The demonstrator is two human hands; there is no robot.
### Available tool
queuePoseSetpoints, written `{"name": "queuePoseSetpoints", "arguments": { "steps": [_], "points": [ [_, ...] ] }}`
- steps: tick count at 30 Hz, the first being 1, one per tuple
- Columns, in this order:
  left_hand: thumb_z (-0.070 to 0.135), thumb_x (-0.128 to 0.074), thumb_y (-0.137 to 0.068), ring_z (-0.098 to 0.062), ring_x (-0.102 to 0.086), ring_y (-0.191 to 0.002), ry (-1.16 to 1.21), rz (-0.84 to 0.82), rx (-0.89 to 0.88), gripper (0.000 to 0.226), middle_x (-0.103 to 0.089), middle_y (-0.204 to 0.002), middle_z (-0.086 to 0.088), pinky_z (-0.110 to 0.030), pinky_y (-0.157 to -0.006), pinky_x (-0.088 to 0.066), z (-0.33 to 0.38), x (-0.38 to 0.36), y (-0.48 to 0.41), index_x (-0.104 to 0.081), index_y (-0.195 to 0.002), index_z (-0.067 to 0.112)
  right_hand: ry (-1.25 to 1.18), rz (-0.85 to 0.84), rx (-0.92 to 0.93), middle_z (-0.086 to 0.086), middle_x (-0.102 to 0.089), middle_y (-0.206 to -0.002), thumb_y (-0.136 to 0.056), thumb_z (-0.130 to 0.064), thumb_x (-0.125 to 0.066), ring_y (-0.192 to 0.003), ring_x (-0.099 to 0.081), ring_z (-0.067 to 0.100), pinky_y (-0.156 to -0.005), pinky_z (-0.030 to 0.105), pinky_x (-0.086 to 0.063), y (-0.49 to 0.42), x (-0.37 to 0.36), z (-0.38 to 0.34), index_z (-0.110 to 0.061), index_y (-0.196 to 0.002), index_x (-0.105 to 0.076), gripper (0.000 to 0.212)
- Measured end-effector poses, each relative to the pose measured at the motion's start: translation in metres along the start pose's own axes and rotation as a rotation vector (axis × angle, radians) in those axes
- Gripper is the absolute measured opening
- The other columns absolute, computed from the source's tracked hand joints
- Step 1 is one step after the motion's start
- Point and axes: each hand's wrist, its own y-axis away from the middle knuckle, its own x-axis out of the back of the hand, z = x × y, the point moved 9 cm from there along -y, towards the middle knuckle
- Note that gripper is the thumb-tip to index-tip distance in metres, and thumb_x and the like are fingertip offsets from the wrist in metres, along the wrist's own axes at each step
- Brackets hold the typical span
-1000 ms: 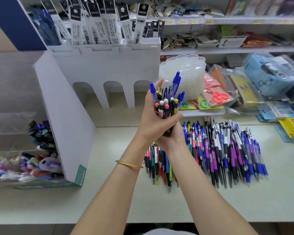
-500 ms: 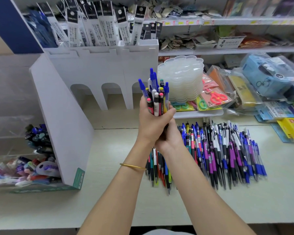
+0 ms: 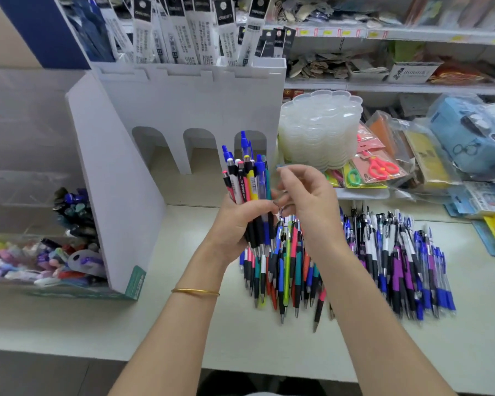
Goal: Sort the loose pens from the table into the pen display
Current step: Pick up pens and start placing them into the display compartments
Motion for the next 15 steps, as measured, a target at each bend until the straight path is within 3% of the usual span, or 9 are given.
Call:
{"name": "queuePoseSetpoints", "arguments": {
  "steps": [3, 5, 9, 13, 15],
  "points": [
    [-0.003, -0.062, -0.083, -0.021, -0.068, -0.085, 0.008, 0.053, -0.004, 0.026, -0.069, -0.087, -0.005, -0.035, -0.075, -0.057, 0.001, 0.008, 0.014, -0.066, -0.105, 0.011, 0.274, -0.123, 0.149, -0.011, -0.059, -0.082, -0.086, -0.028, -0.067, -0.074, -0.055, -0.002, -0.064, 0.020, -0.052, 0.004, -0.025, -0.020, -0.027, -0.101, -0.062, 0.015],
    [0.000, -0.064, -0.082, -0.022, -0.067, -0.086, 0.037, 0.080, -0.021, 0.025, -0.068, -0.088, -0.007, -0.037, -0.078, -0.057, 0.003, 0.014, 0.024, -0.070, -0.100, 0.016, 0.322, -0.166, 0.169, -0.010, -0.057, -0.080, -0.084, -0.026, -0.069, -0.073, -0.054, -0.003, -0.061, 0.019, -0.051, 0.007, -0.036, -0.019, -0.025, -0.104, -0.062, 0.021],
    [0.001, -0.060, -0.084, -0.017, -0.066, -0.075, 0.108, 0.205, -0.006, 0.020, -0.067, -0.080, -0.004, -0.029, -0.064, -0.056, 0.000, 0.036, 0.052, -0.067, -0.098, 0.014, 0.194, -0.301, 0.081, 0.000, -0.062, -0.081, -0.088, -0.012, -0.063, -0.068, -0.060, 0.013, -0.050, 0.019, -0.048, 0.017, -0.058, -0.007, -0.014, -0.100, -0.063, 0.013],
    [0.010, -0.061, -0.076, -0.015, -0.063, -0.065, 0.157, 0.314, 0.003, 0.023, -0.066, -0.077, -0.005, -0.030, -0.061, -0.057, -0.001, 0.055, 0.079, -0.064, -0.099, 0.009, 0.002, -0.355, -0.040, -0.004, -0.057, -0.058, -0.088, 0.004, -0.045, -0.043, -0.049, 0.007, -0.040, 0.020, -0.040, 0.031, -0.081, 0.005, -0.009, -0.090, -0.058, 0.018],
    [0.010, -0.060, -0.075, -0.014, -0.062, -0.061, 0.148, 0.363, -0.003, 0.023, -0.065, -0.074, -0.004, -0.031, -0.061, -0.056, 0.004, 0.064, 0.091, -0.064, -0.097, 0.010, -0.043, -0.386, -0.082, 0.003, -0.061, -0.065, -0.089, 0.005, -0.039, -0.039, -0.045, 0.000, -0.040, 0.015, -0.035, 0.039, -0.094, 0.005, -0.009, -0.090, -0.052, 0.019]
  ]
}}
